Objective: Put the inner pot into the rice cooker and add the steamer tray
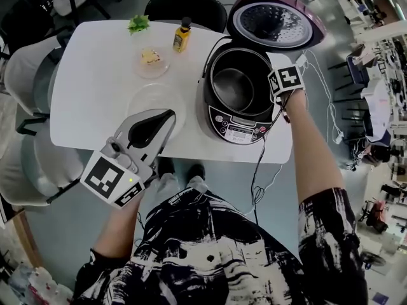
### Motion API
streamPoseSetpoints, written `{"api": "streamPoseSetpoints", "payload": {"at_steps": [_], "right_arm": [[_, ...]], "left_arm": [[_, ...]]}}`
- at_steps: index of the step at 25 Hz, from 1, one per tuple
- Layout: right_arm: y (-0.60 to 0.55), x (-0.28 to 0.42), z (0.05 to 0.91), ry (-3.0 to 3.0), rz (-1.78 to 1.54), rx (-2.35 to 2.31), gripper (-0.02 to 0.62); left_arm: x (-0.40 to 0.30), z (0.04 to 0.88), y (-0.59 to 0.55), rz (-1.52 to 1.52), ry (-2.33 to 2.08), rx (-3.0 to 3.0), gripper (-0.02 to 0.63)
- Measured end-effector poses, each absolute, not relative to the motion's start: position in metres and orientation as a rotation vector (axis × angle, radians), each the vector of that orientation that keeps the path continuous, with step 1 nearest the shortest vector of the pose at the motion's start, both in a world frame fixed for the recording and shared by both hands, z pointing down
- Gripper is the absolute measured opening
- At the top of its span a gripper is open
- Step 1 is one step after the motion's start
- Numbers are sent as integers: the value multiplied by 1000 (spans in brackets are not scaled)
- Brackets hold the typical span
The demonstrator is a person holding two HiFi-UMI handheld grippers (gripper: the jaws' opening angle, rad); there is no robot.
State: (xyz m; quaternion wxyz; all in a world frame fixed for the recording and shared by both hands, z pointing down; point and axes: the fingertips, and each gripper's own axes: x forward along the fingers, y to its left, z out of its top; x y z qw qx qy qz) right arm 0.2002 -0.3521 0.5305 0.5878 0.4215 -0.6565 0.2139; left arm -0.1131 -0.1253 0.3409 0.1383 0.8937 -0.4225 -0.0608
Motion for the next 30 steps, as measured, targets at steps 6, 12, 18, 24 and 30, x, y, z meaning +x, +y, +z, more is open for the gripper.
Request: {"api": "streamPoseSetpoints", "payload": {"at_steps": [6, 12, 18, 24, 30], "right_arm": [[-341, 203, 527, -1620, 633, 1006, 106], [-339, 212, 508, -1682, 616, 1031, 41], [-338, 198, 467, -1897, 669, 1077, 41], [-303, 87, 340, -2447, 591, 958, 26], [-180, -80, 301, -2727, 301, 370, 25]], "left_arm": [[-107, 337, -126, -178, -1204, 2599, 5], [-97, 332, -125, -174, -1186, 2621, 5], [-95, 323, -122, -166, -1190, 2638, 5], [-117, 317, -114, -155, -1279, 2619, 5], [-171, 309, -105, -137, -1472, 2549, 5]]}}
